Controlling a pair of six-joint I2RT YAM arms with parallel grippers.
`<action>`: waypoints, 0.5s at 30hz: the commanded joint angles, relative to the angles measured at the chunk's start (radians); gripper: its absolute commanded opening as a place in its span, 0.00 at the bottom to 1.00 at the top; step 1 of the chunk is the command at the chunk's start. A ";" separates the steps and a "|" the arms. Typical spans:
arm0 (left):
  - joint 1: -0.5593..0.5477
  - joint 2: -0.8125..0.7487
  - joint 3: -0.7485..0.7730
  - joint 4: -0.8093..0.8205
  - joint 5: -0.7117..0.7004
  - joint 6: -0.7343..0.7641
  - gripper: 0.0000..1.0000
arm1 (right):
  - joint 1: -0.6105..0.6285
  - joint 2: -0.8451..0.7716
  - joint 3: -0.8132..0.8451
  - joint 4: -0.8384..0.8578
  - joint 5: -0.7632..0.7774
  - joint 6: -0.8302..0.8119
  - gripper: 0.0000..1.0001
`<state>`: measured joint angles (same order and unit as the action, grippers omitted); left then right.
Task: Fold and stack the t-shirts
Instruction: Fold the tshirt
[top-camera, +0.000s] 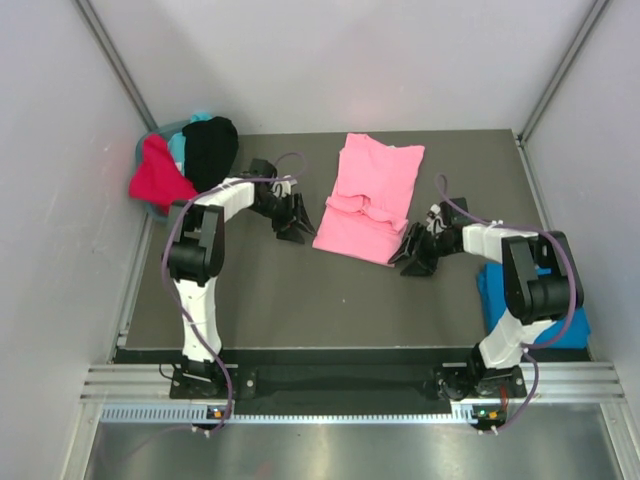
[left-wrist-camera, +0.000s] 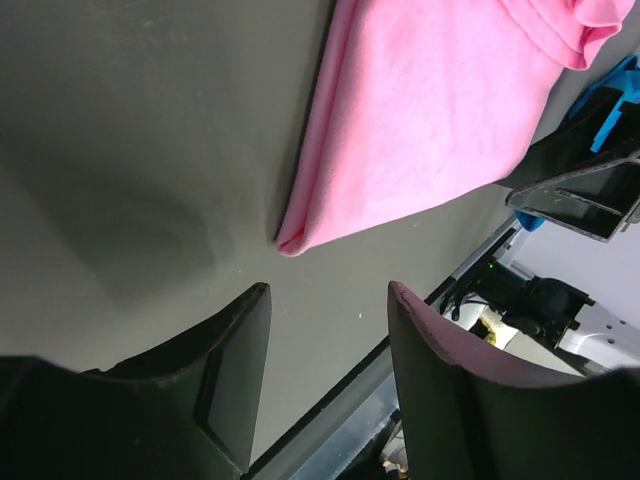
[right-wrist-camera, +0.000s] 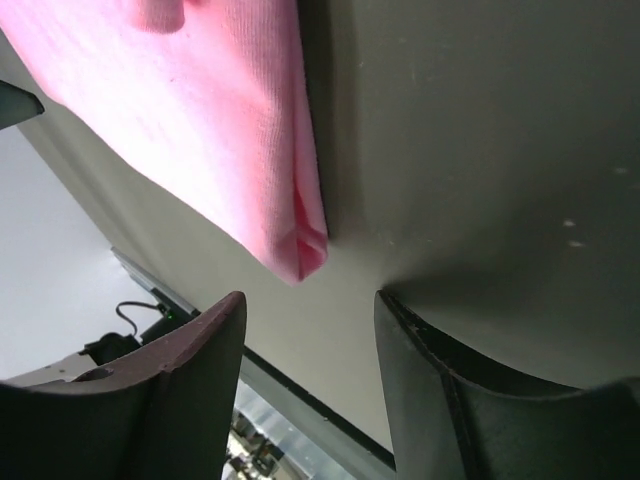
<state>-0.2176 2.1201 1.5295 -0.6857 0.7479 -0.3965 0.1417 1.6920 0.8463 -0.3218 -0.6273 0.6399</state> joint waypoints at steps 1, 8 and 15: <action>-0.023 0.023 0.012 0.029 0.044 -0.024 0.54 | 0.024 0.015 0.033 0.066 -0.018 0.052 0.54; -0.051 0.043 0.009 0.026 0.039 -0.030 0.52 | 0.021 0.052 0.039 0.078 -0.006 0.064 0.51; -0.060 0.075 0.026 0.032 0.025 -0.038 0.51 | 0.019 0.092 0.039 0.107 -0.002 0.084 0.46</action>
<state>-0.2768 2.1761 1.5299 -0.6743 0.7662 -0.4221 0.1585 1.7557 0.8597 -0.2527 -0.6720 0.7181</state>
